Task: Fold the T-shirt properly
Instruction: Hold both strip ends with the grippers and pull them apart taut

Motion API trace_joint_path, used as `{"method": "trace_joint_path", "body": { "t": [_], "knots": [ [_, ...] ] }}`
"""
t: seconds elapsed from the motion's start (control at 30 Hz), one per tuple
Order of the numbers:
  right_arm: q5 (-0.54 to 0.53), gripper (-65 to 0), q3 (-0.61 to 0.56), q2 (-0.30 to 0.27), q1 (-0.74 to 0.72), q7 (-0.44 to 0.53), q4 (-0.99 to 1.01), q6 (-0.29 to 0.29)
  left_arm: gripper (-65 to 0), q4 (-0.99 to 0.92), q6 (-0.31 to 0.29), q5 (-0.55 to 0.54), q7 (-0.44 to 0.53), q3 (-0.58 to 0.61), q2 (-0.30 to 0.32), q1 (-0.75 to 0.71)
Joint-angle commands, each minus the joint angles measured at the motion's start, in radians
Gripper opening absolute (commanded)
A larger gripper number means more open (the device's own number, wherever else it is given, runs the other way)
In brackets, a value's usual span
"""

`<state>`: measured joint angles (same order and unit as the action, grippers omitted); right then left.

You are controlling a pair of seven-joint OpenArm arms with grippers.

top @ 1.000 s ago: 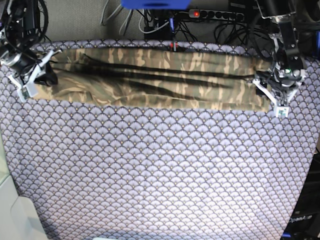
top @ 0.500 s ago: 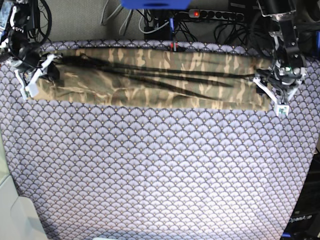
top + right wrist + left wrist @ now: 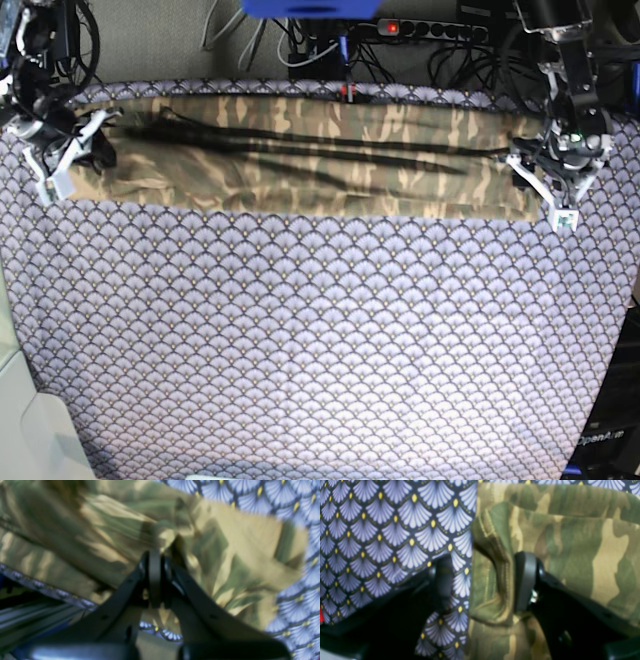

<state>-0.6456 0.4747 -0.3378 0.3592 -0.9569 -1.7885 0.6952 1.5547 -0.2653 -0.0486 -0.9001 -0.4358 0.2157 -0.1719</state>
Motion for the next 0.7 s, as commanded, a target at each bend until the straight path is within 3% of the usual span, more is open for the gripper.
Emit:
{"method": "trace_joint_path", "body": {
  "t": [0.0, 0.1, 0.3, 0.47, 0.67],
  "knots": [
    [-0.016, -65.0, 0.009, -0.016, 0.007, 0.02, -0.06, 0.003, -29.3, 0.007, 0.002, 0.028, -0.032, -0.001, 0.011, -0.007],
    [-0.016, -65.0, 0.011, 0.001, 0.034, 0.0, -0.178, 0.003, -29.3, 0.007, 0.002, 0.028, -0.032, -0.001, 0.011, -0.005],
    [-0.01, -65.0, 0.048, 0.007, 0.014, -0.03, -0.17, 0.003, -29.3, 0.007, -0.001, 0.022, -0.034, 0.004, 0.046, -0.004],
    [-0.016, -65.0, 0.091, 0.007, 0.022, -0.033, -0.179, 0.003, -29.3, 0.008, -0.127, 0.028, -0.043, -0.004, 0.072, -0.004],
    [-0.009, -65.0, 0.094, 0.01, 0.034, -0.029, -0.149, 0.003, -29.3, 0.007, -0.144, 0.029, -0.035, -0.004, 0.074, -0.002]
  ]
}}
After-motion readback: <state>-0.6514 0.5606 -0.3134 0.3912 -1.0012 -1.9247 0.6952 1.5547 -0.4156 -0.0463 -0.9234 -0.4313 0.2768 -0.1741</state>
